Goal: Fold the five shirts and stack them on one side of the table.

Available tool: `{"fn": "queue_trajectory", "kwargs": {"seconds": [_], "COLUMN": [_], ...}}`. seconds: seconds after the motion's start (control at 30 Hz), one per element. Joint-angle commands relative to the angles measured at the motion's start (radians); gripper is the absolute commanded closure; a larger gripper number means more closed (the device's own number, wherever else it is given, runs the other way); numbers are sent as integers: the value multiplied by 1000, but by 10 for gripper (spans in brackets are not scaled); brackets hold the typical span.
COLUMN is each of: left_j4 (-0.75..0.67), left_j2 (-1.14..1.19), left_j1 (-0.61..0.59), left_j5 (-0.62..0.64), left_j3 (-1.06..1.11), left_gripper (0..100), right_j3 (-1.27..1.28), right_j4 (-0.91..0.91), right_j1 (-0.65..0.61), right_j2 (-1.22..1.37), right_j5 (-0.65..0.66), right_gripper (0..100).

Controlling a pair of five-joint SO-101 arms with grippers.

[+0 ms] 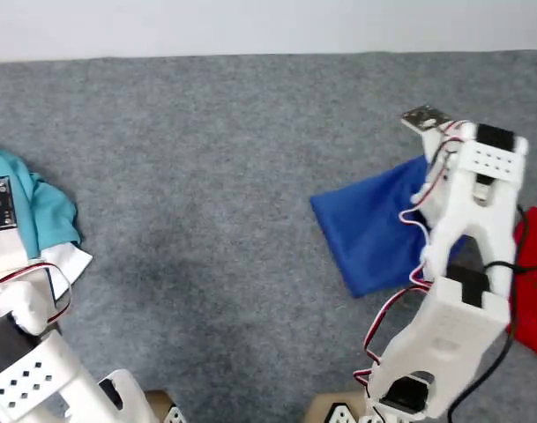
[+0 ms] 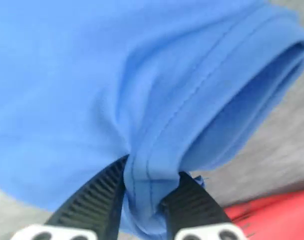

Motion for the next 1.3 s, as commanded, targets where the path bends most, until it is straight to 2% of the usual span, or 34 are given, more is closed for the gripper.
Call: {"fn": "queue_trajectory", "kwargs": {"seconds": [0.0,0.17,0.33,0.43,0.57,0.7,0.83,1.03,1.27], "left_j4": [15,23,23,23,25,38,37,35,34], "left_j2": [-14,-14,-14,-14,-14,-14,-14,-14,-14], "left_j1": [2,0,0,0,0,5,5,5,5], "left_j5": [0,0,0,0,0,0,0,0,0], "left_j3": [-31,-33,-33,-33,-33,-33,-36,-35,-33], "left_gripper": [996,996,996,996,996,996,996,996,996], "right_j3": [-14,-14,-14,-14,-26,-58,-68,-68,-68], "right_j4": [-150,-286,-351,-351,-363,-354,-302,-93,73], "right_j1": [41,38,28,31,33,10,-18,-59,-71], "right_j2": [-15,8,38,38,13,-39,-101,-174,-179], "right_j5": [166,282,284,249,-18,-330,-528,-913,-1217], "right_gripper": [987,988,975,891,781,731,719,720,719]}}
